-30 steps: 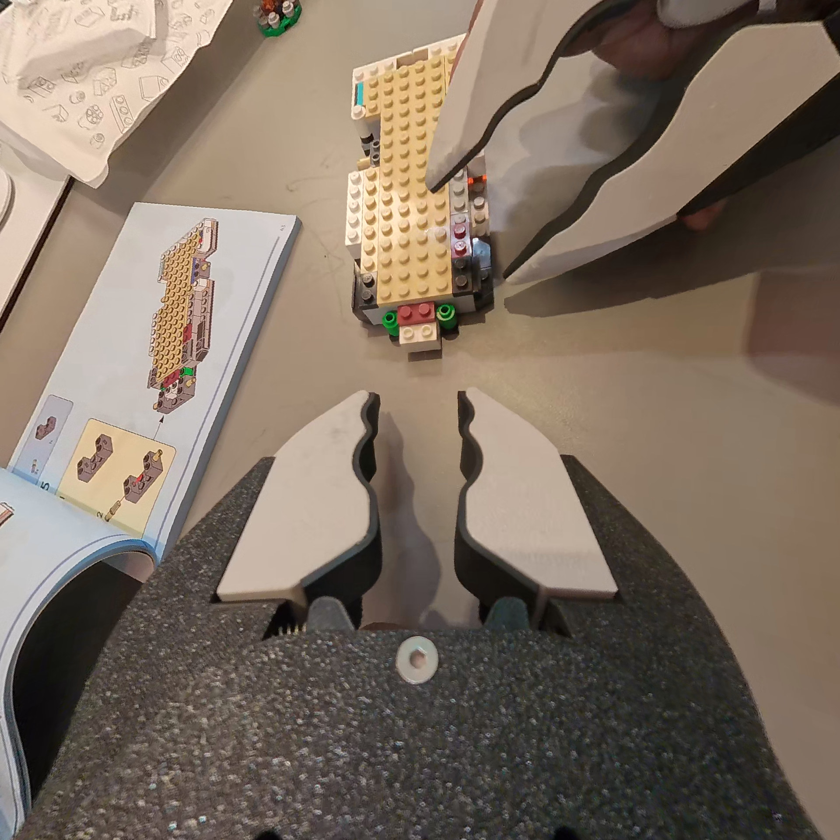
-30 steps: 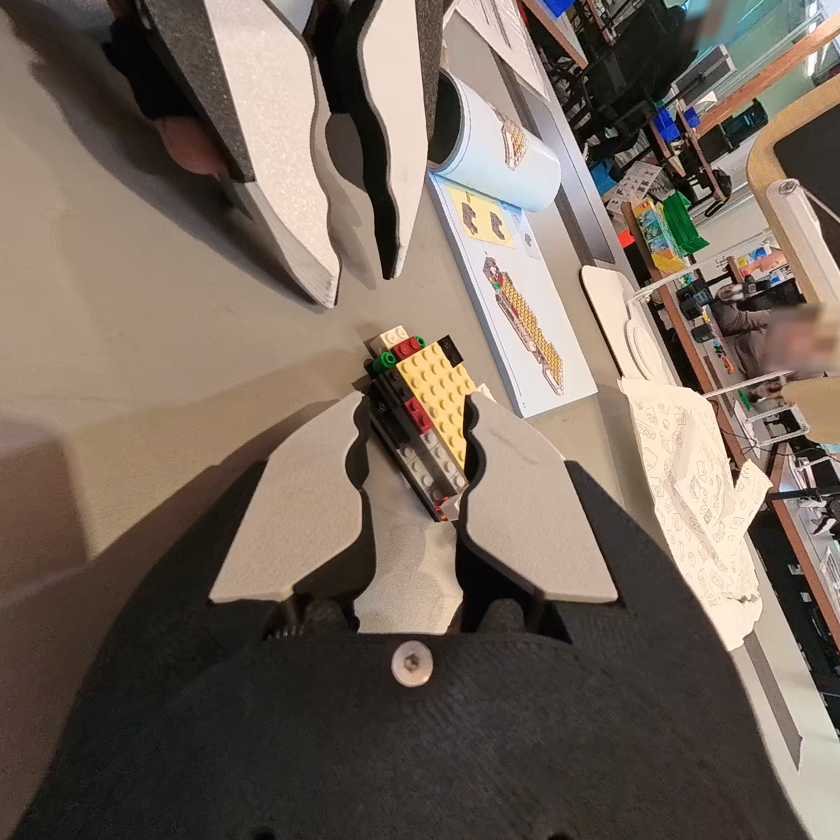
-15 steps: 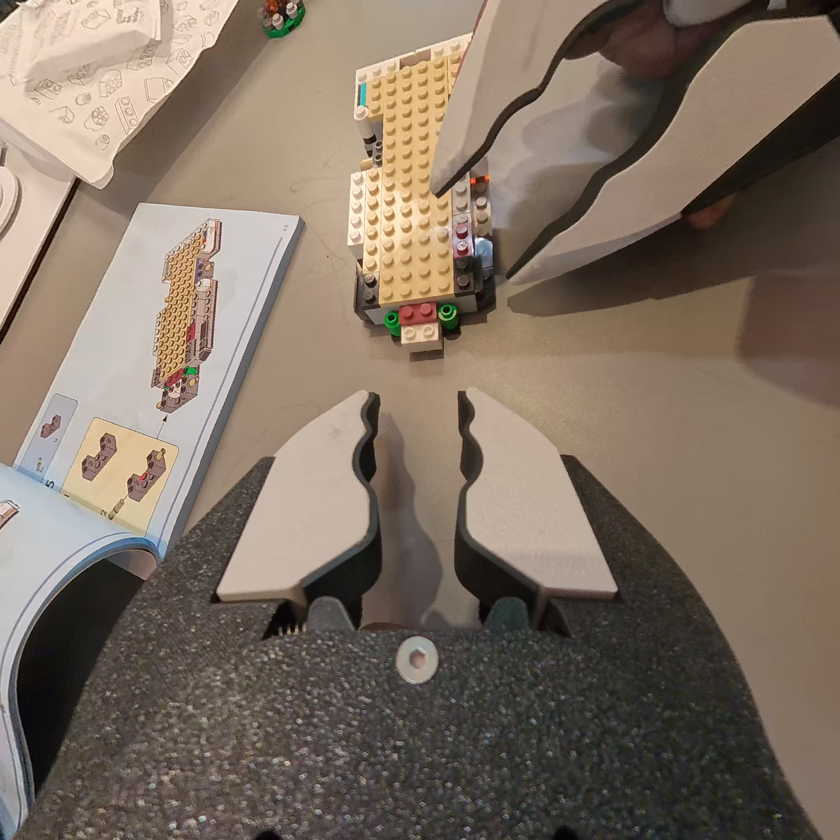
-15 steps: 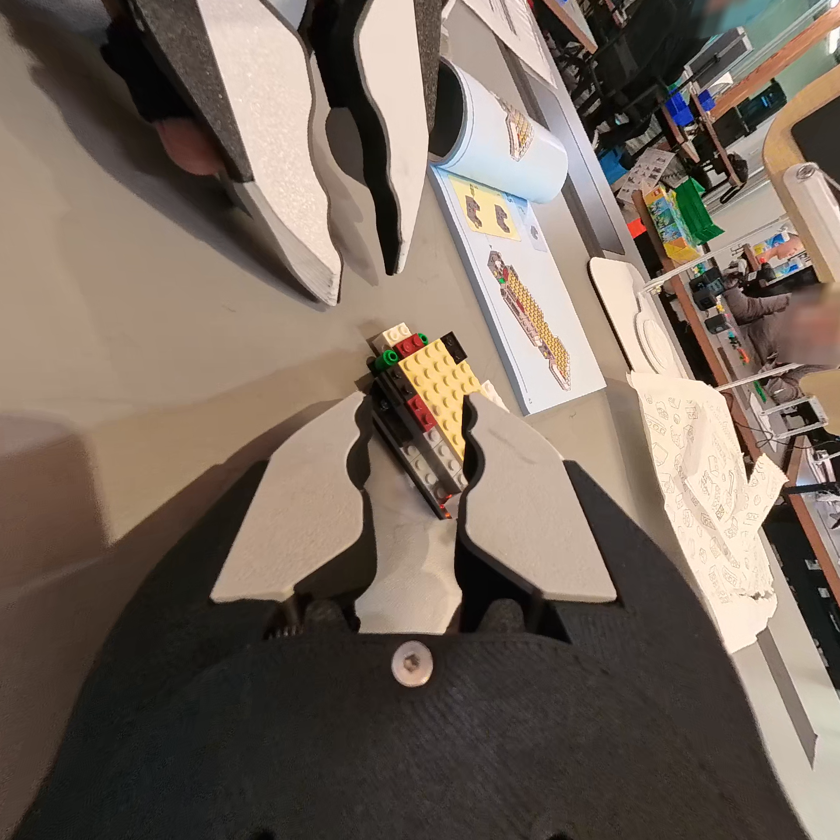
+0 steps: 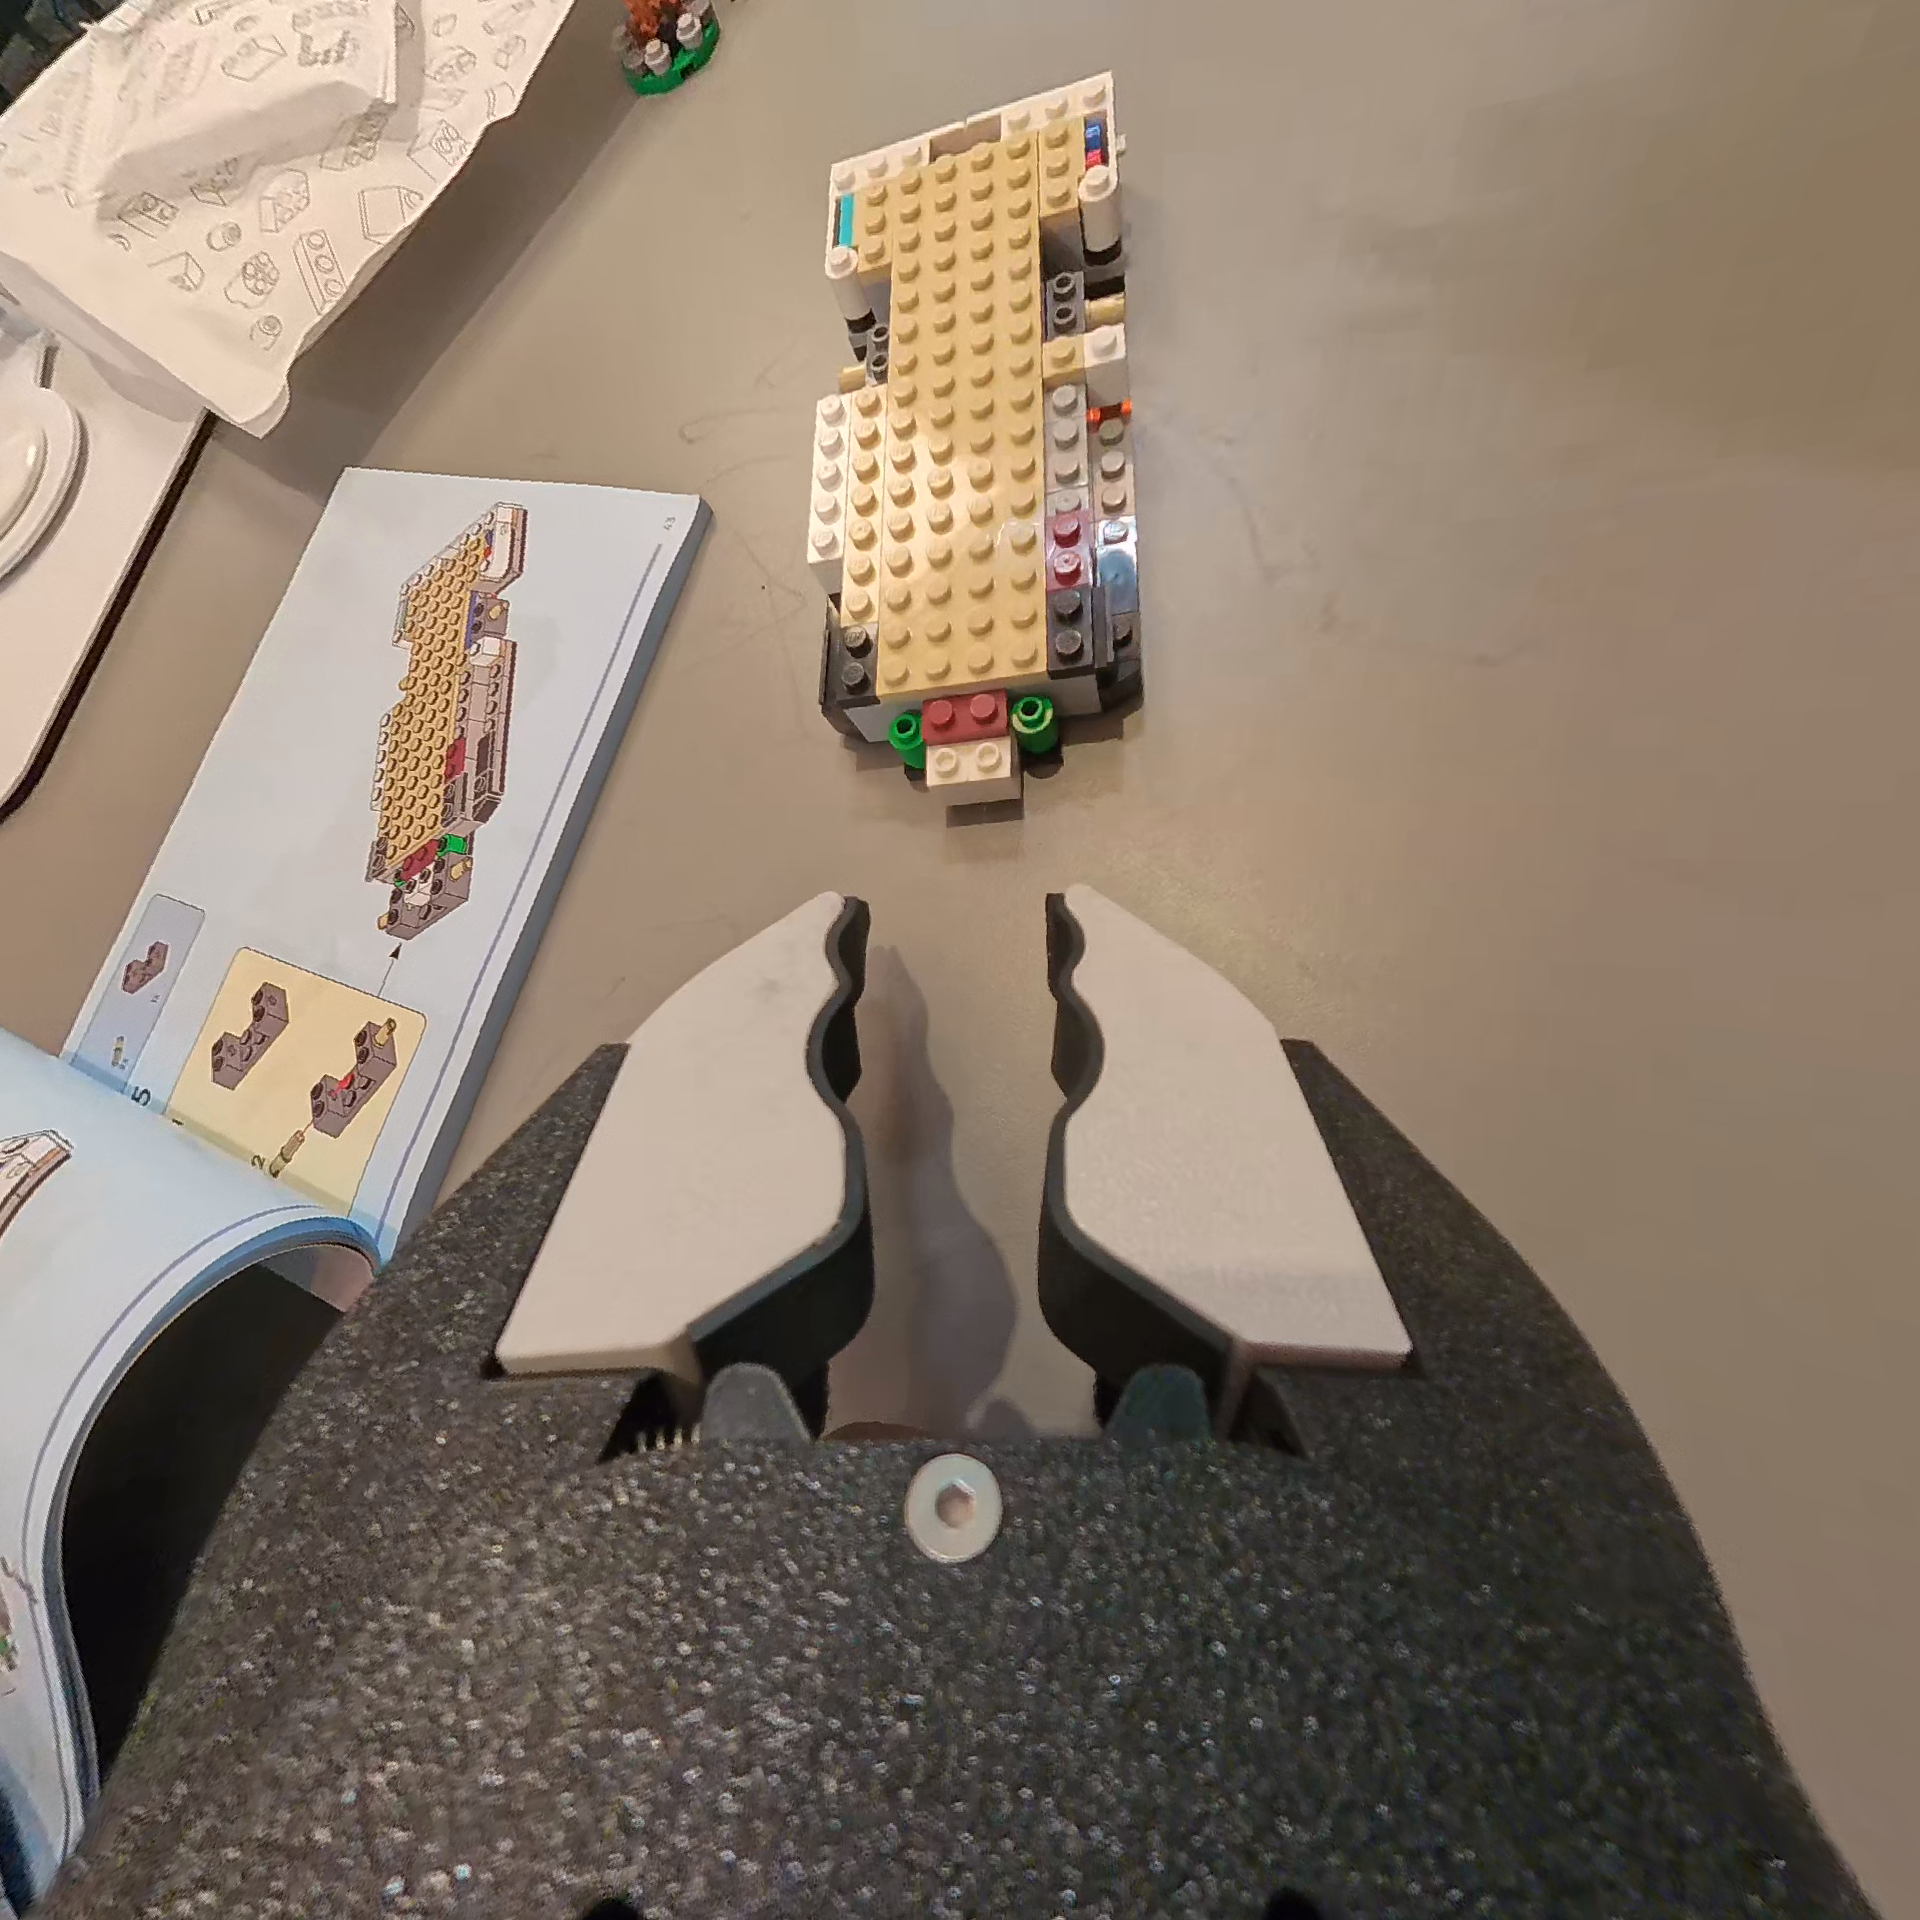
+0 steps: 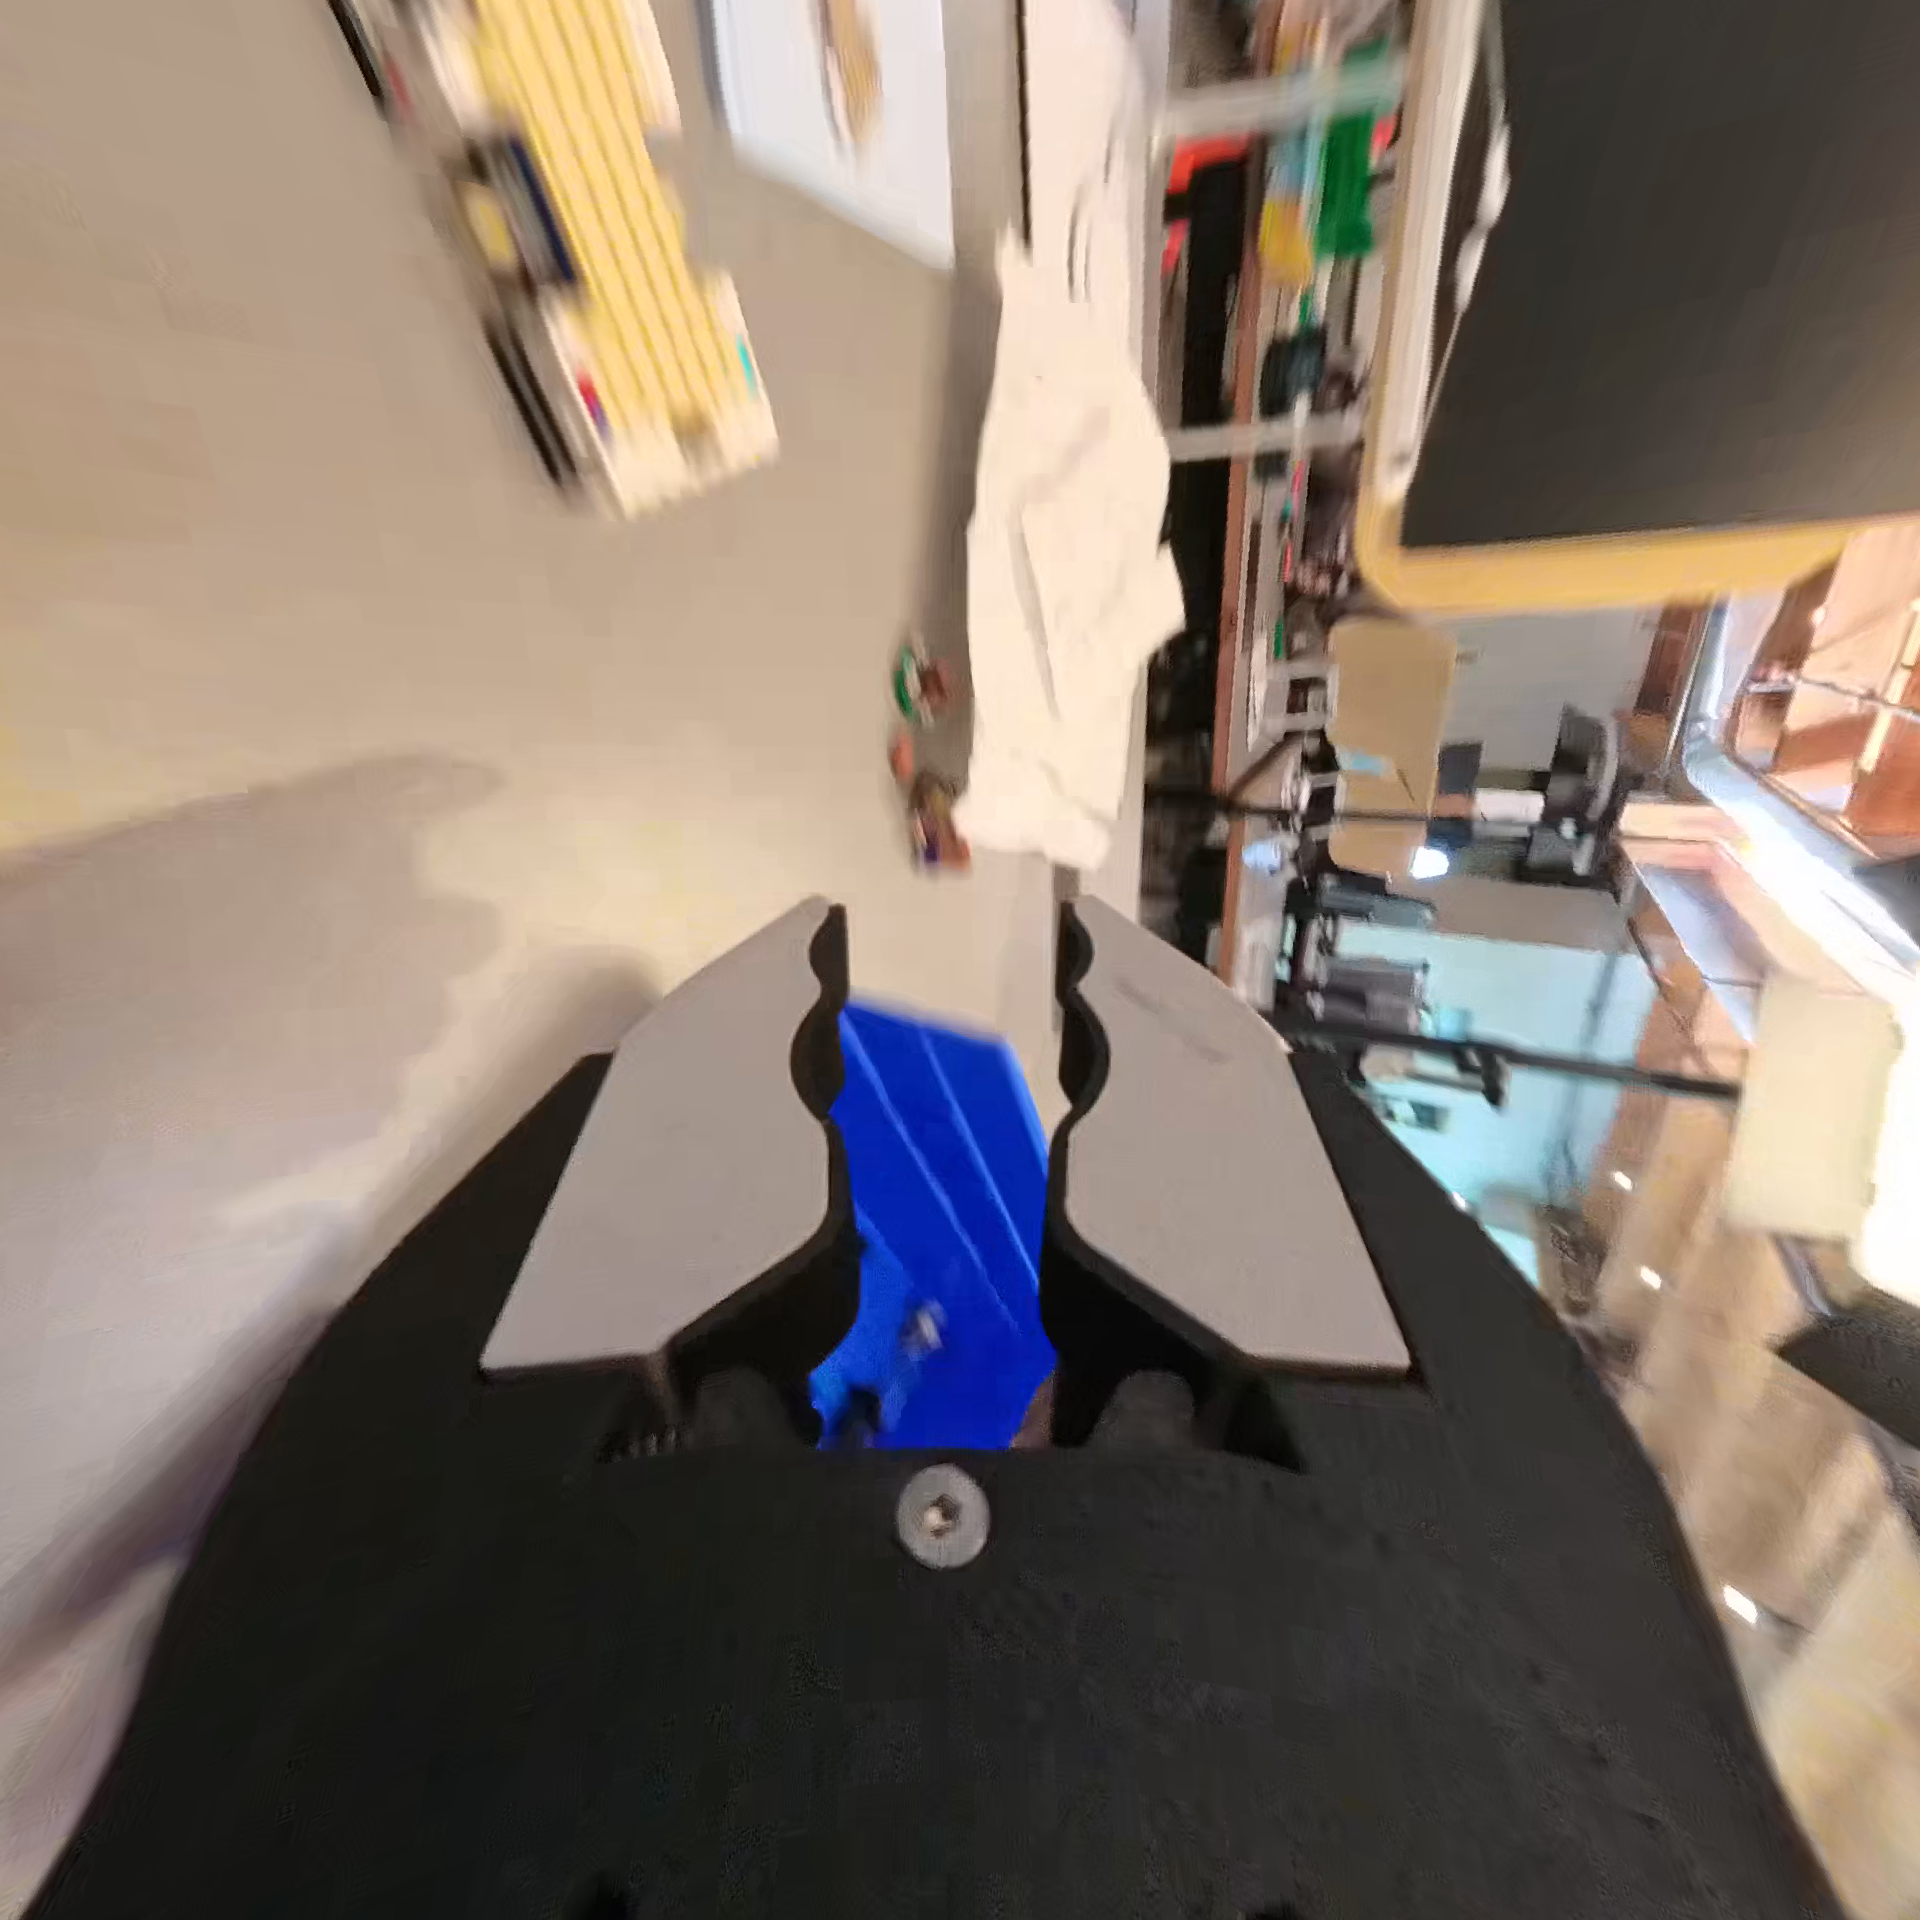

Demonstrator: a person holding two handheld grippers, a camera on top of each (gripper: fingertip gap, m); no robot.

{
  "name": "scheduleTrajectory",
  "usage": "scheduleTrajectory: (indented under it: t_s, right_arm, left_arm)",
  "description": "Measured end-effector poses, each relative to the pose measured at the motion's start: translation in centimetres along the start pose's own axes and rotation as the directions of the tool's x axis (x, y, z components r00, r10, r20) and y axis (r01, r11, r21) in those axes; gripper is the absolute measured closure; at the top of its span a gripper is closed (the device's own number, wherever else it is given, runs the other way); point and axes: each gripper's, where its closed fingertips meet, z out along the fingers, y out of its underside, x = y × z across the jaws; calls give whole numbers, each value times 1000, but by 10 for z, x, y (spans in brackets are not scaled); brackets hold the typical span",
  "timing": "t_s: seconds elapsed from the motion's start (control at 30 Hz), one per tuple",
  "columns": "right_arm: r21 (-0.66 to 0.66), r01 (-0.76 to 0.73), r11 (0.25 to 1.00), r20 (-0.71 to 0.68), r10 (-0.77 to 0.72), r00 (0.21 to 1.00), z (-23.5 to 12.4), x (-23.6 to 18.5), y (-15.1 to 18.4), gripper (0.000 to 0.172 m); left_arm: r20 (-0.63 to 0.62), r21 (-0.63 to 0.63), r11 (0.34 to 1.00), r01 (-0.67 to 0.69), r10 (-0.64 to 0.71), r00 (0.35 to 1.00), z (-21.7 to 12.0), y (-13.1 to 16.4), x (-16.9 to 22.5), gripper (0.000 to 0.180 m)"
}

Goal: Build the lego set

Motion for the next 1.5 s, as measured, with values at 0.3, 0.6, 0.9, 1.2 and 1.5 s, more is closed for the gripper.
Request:
scheduleTrajectory:
  t_s: [0.3,0.6,0.9,1.2,1.5]
  right_arm:
    - [-292,-39,956,571,207,794,12,-25,231,128]
    - [-428,133,894,788,297,539,32,-79,270,119]
    - [-462,158,873,751,290,593,28,-65,266,136]
    - [-82,-2,997,678,57,733,-8,-20,64,136]
    - [129,-84,988,727,-37,686,-20,-102,-91,136]
  left_arm:
    - [14,-2,1000,4,-4,1000,0,0,-2,147]
    - [42,2,1000,-8,8,999,-1,0,-3,148]
    - [46,2,1000,-10,10,999,-2,0,-2,148]
    - [65,-6,1000,14,-13,998,-4,3,-4,147]
    - [64,-9,1000,20,-20,998,-7,6,-3,148]
